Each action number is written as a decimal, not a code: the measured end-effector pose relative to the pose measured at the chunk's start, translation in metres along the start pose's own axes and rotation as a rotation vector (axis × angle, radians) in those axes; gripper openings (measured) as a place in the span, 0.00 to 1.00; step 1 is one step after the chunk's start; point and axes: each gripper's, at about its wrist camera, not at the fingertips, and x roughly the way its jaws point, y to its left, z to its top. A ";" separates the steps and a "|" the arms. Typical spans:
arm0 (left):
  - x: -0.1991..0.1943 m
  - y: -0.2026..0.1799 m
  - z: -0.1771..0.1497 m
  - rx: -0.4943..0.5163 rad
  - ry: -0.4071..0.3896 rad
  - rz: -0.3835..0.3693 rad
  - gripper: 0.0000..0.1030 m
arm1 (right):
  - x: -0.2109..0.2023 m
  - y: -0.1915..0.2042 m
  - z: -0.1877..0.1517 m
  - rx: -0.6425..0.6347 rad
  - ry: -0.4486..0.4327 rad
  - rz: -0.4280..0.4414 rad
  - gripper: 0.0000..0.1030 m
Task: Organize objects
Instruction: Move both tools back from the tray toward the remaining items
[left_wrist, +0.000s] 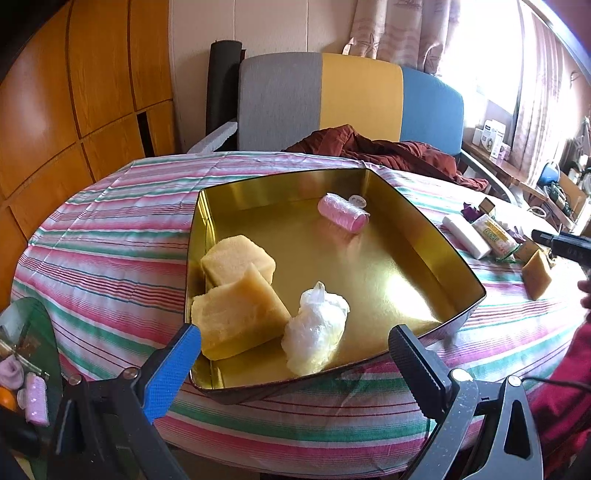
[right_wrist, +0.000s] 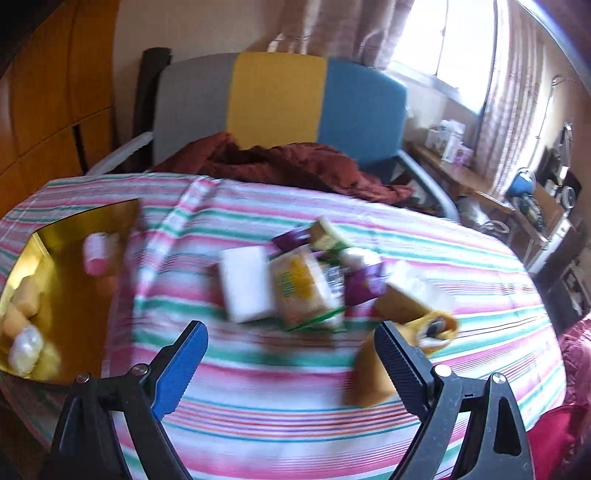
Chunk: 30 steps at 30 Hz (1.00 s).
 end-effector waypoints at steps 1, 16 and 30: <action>0.000 0.000 0.000 0.000 0.001 -0.002 0.99 | 0.001 -0.009 0.004 0.005 -0.004 -0.017 0.91; -0.012 -0.041 0.049 0.069 -0.061 -0.057 0.99 | 0.055 -0.146 0.007 0.360 0.063 -0.099 0.91; 0.020 -0.177 0.103 0.267 0.003 -0.279 0.98 | 0.046 -0.139 0.007 0.338 0.032 -0.034 0.91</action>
